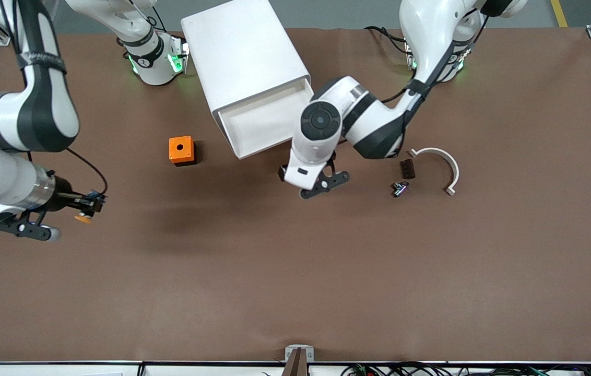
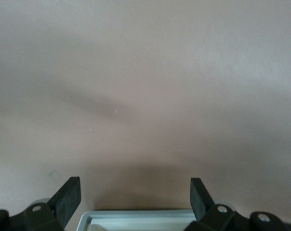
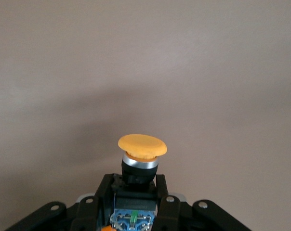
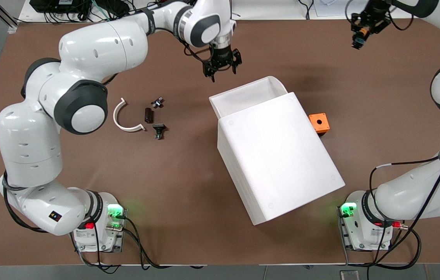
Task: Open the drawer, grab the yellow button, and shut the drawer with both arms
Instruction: 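Carry the yellow button away and set it on the table with the right gripper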
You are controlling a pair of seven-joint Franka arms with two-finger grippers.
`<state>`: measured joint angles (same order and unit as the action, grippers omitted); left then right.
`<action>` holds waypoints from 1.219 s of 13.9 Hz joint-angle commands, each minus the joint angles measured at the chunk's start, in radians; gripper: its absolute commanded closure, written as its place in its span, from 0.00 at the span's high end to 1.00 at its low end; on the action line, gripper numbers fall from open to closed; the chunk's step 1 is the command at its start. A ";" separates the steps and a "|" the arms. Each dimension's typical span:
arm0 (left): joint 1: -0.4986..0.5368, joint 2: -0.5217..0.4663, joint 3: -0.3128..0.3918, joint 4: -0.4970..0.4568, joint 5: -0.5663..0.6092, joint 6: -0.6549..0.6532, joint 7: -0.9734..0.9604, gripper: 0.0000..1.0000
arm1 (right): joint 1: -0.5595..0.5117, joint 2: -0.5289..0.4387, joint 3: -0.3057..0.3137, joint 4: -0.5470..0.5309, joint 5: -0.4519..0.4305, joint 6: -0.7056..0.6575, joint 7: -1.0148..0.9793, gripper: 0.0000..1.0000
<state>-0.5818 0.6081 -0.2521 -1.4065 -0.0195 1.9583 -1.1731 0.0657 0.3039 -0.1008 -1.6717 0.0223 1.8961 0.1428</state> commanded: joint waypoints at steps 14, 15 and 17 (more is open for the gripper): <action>-0.016 -0.028 -0.114 -0.094 -0.189 0.024 -0.128 1.00 | -0.308 0.233 0.024 -0.144 -0.051 0.408 -0.431 0.00; -0.018 -0.025 -0.116 -0.095 -0.223 0.024 -0.151 1.00 | -0.311 0.241 0.024 -0.144 -0.051 0.415 -0.443 0.00; -0.029 -0.018 -0.133 -0.095 -0.279 0.022 -0.178 1.00 | -0.311 0.261 0.024 -0.144 -0.051 0.437 -0.469 0.00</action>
<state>-0.5960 0.5854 -0.3637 -1.5008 -0.2439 1.9732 -1.3059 -0.2201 0.5460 -0.0972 -1.8298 -0.0131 2.3157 -0.2937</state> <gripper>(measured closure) 0.000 0.604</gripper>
